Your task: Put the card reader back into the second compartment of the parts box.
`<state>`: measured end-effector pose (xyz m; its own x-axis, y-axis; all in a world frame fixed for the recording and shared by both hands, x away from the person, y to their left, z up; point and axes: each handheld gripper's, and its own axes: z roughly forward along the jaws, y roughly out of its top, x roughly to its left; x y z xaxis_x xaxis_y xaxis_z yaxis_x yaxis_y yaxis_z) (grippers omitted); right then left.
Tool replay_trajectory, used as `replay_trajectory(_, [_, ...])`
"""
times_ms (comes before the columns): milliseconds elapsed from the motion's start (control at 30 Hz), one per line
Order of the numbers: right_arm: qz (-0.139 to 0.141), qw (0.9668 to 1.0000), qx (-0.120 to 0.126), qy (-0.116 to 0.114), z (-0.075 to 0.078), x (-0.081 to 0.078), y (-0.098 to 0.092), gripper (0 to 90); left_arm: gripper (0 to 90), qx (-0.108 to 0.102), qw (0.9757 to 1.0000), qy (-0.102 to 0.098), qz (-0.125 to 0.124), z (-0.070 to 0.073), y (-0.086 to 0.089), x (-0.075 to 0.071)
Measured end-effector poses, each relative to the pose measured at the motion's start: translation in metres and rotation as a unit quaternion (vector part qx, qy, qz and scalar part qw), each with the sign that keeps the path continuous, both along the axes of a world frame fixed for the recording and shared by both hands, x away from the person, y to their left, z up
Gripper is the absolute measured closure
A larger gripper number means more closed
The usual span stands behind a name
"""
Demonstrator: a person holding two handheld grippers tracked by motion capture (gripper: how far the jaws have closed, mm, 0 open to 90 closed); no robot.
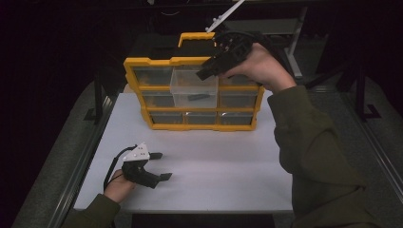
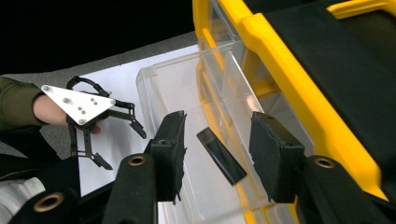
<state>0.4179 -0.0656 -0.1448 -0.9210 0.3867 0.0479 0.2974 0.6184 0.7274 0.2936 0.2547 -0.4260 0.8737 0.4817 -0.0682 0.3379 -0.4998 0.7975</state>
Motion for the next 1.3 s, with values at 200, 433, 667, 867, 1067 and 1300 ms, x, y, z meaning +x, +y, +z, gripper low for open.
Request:
replay_trajectory(200, [-0.012,0.9999,0.004,-0.003,0.003,-0.011,-0.021,49.2,14.3,0.0,1.0,0.0,0.0,0.0,-0.001,0.0])
replay_trajectory(433, [-0.023,0.9996,0.014,-0.001,-0.005,-0.022,-0.042,42.2,14.3,0.001,1.0,0.001,0.0,0.0,0.0,0.0])
replay_trajectory(667, [-0.037,0.9992,0.012,-0.01,-0.023,-0.03,-0.056,32.2,14.3,0.001,1.0,0.0,0.001,0.0,0.0,0.0])
replay_trajectory(867, [-0.043,0.9989,0.013,-0.014,-0.045,-0.034,-0.064,26.6,14.3,0.003,1.0,0.001,0.0,-0.001,0.0,0.0])
replay_trajectory(1067, [-0.049,0.9986,0.014,-0.015,-0.067,-0.039,-0.067,21.2,14.3,0.002,1.0,0.0,0.0,-0.001,-0.001,0.0])
replay_trajectory(1300, [-0.068,0.9972,0.021,-0.024,-0.095,-0.046,-0.07,13.7,14.3,0.003,1.0,0.001,0.0,-0.001,-0.001,-0.001])
